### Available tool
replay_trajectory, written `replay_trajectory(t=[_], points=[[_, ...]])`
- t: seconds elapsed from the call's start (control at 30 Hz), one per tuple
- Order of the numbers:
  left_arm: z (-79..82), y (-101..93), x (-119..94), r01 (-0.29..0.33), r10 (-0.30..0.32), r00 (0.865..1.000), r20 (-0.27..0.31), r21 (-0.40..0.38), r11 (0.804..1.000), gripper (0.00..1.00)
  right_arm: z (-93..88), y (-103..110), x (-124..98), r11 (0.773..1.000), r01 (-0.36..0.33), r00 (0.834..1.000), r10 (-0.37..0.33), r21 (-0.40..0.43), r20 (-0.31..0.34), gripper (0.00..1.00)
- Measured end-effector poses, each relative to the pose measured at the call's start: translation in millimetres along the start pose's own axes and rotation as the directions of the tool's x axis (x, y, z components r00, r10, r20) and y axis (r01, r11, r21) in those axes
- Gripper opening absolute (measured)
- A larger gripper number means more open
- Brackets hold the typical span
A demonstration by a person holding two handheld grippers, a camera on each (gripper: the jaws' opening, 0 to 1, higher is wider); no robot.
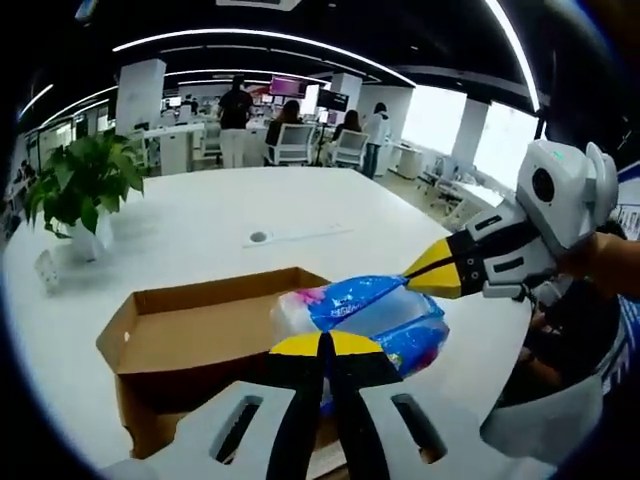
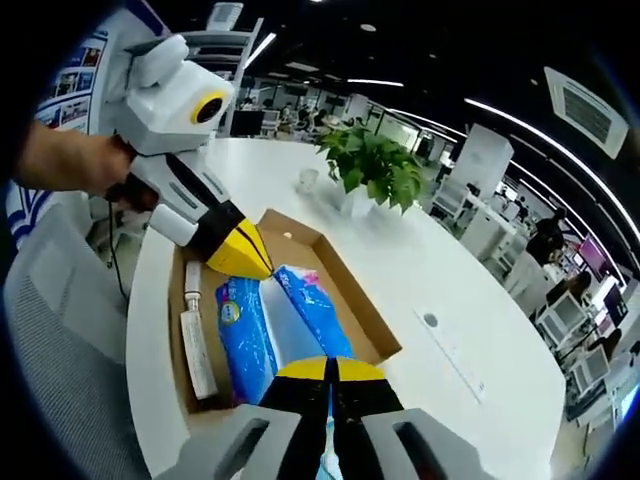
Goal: Operate the shoe box by opening the lid, removing the specified soft item, and placing it in the target area until the item is outside and the box remains undamaged.
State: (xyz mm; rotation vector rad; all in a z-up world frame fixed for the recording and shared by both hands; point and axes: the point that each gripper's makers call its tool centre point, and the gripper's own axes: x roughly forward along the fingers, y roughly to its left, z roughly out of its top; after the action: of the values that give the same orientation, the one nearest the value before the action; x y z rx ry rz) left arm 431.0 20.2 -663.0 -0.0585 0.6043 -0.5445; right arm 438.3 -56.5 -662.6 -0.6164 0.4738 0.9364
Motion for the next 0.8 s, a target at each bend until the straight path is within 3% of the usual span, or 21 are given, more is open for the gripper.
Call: replay_trajectory(t=[0.8], points=[[14.7, -64.7, 44.9, 0.09, -0.089, 0.996, -0.016, 0.04, 0.995, 0.0, -53.8, -41.8, -42.9, 0.995, 0.077, 0.996, -0.074, 0.063, -0.045, 0.0]])
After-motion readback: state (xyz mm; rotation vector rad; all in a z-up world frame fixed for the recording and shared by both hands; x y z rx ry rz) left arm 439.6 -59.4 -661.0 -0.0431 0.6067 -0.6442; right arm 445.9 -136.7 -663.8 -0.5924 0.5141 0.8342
